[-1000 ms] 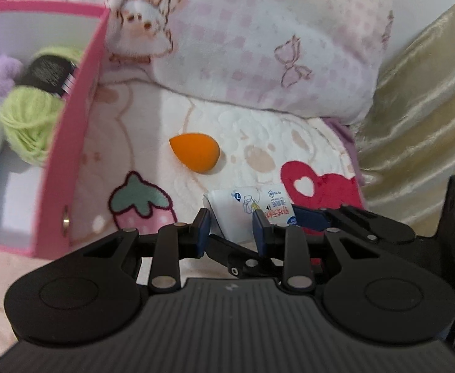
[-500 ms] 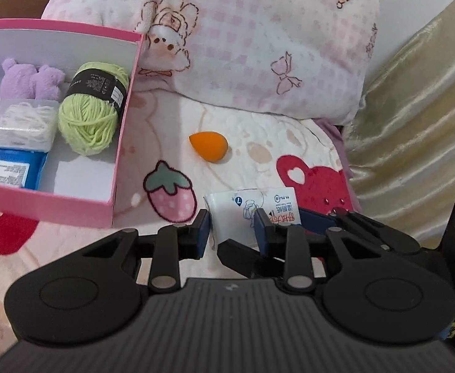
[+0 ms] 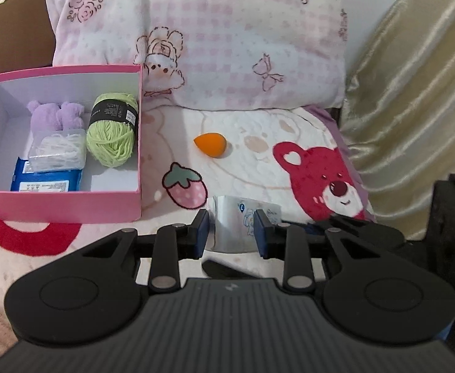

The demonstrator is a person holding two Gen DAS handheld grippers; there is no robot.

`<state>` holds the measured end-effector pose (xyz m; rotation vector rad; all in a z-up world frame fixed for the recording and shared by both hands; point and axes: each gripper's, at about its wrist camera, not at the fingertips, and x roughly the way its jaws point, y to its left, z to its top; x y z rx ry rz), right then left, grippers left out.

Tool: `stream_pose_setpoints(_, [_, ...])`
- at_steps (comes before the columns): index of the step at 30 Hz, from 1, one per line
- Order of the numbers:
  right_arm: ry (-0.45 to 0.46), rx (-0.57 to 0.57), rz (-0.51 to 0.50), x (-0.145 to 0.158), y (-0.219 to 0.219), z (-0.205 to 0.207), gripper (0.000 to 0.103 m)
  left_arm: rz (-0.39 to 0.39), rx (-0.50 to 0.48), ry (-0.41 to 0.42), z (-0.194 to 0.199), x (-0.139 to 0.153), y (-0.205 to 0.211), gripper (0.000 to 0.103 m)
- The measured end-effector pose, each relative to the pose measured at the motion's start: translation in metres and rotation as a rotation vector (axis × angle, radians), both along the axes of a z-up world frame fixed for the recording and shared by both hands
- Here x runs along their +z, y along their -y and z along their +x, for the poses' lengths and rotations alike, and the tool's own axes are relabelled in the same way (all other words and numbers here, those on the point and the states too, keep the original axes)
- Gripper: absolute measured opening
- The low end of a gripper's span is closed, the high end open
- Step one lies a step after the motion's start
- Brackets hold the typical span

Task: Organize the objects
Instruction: 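Lift the tissue packet with the left gripper and carry it over the pink box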

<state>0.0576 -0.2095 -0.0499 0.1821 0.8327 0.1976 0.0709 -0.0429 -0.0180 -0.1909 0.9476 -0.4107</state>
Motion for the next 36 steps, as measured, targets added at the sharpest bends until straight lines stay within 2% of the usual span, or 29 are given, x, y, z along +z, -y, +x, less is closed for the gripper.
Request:
stream_pose_setpoints(2, [0.012,-0.009,-0.024,0.001,-0.005,-0.004,0.075,-0.019,-0.022,0.001,-0.008,0.005,-0.004,0.028])
stream_pose_setpoints(5, [0.016,-0.001,-0.003,0.005,-0.010,-0.007,0.071,-0.010,-0.014,0.024,-0.016,0.011,-0.010,0.028])
stream_pose_setpoints(9, [0.040,0.010,-0.028,0.017,-0.022,-0.014,0.071,-0.018,-0.003,0.045,-0.025,0.017,-0.023,0.028])
stream_pose_setpoints(17, [0.069,0.043,-0.077,0.046,-0.050,-0.022,0.071,0.089,-0.012,0.083,-0.036,0.035,-0.035,0.028])
stream_pose_setpoints(23, [0.070,0.075,-0.104,0.070,-0.071,-0.020,0.072,0.069,0.005,0.100,-0.045,0.053,-0.059,0.030])
stream_pose_setpoints(27, [0.094,0.109,-0.070,0.084,-0.082,-0.013,0.072,0.049,0.057,0.119,-0.045,0.061,-0.080,0.032])
stream_pose_setpoints(36, [0.139,0.175,-0.065,0.098,-0.109,0.015,0.071,0.004,0.127,0.128,-0.032,0.070,-0.125,0.033])
